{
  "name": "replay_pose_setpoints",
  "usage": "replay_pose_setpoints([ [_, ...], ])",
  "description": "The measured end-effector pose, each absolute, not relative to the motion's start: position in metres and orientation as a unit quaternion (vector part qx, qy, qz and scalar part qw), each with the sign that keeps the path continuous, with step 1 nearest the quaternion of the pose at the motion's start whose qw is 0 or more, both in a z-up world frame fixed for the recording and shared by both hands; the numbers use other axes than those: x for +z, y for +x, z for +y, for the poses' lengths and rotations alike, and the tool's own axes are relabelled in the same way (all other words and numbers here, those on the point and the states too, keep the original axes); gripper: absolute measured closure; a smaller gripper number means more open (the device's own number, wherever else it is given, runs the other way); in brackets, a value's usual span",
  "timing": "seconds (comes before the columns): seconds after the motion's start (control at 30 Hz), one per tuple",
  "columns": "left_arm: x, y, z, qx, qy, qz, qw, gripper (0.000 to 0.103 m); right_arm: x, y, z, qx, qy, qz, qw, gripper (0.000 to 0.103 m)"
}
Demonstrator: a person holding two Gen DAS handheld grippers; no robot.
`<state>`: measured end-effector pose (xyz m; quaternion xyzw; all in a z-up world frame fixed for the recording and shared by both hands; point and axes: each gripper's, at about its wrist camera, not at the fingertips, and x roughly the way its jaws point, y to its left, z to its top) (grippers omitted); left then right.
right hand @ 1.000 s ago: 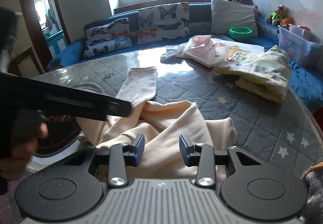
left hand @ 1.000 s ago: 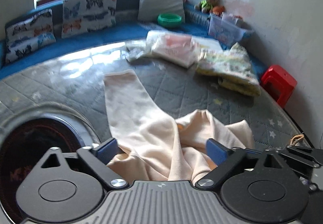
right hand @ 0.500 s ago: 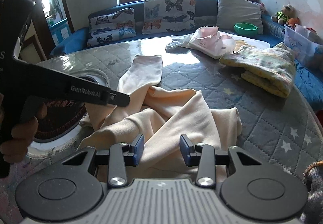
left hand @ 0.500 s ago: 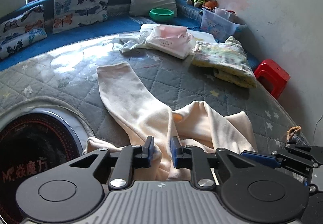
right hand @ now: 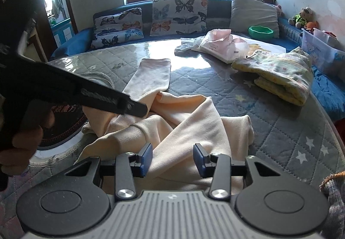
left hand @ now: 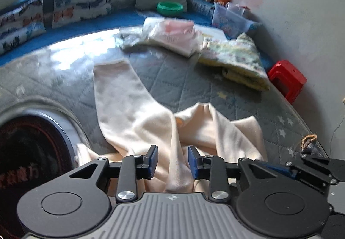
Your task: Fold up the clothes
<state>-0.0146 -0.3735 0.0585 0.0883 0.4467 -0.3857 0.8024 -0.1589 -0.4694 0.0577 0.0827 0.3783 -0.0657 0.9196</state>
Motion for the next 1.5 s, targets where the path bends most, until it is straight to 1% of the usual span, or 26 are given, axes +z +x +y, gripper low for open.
replay_pose_setpoints([
  [0.03,0.055,-0.014,-0.373,-0.387,0.087,0.452,0.8,0.088,0.058,-0.159,-0.469,-0.066,0.083,0.378,0.92,0.061],
  [0.07,0.053,-0.014,-0.372,-0.389,0.085,0.456,0.796,0.093,0.058,-0.158,-0.469,-0.064,0.085,0.378,0.92,0.061],
  [0.17,0.053,-0.016,-0.365,-0.389,0.079,0.452,0.799,0.098,0.056,-0.156,-0.466,-0.06,0.08,0.384,0.918,0.062],
  [0.23,0.059,-0.019,-0.358,-0.389,0.077,0.441,0.805,0.1,0.054,-0.155,-0.464,-0.058,0.075,0.389,0.916,0.063],
  [0.3,0.066,-0.022,-0.349,-0.389,0.075,0.428,0.813,0.1,0.053,-0.156,-0.462,-0.059,0.067,0.395,0.915,0.065],
  [0.63,0.092,-0.037,-0.279,-0.374,0.034,0.386,0.843,0.1,0.061,-0.161,-0.453,-0.068,0.059,0.386,0.918,0.065],
  [0.97,0.081,-0.067,-0.201,-0.355,-0.002,0.396,0.847,0.1,0.06,-0.15,-0.451,-0.079,0.069,0.385,0.917,0.065],
  [1.2,0.063,-0.095,-0.182,-0.357,0.014,0.403,0.843,0.1,0.053,-0.138,-0.443,-0.081,0.075,0.389,0.915,0.065],
  [1.27,0.059,-0.098,-0.178,-0.353,0.014,0.405,0.844,0.1,0.051,-0.131,-0.441,-0.08,0.075,0.39,0.914,0.063],
  [1.3,0.057,-0.098,-0.176,-0.351,0.013,0.409,0.842,0.1,0.049,-0.127,-0.44,-0.079,0.075,0.391,0.914,0.06],
  [1.5,0.054,-0.099,-0.167,-0.345,0.009,0.413,0.843,0.1,0.036,-0.104,-0.44,-0.105,0.061,0.393,0.912,0.058],
])
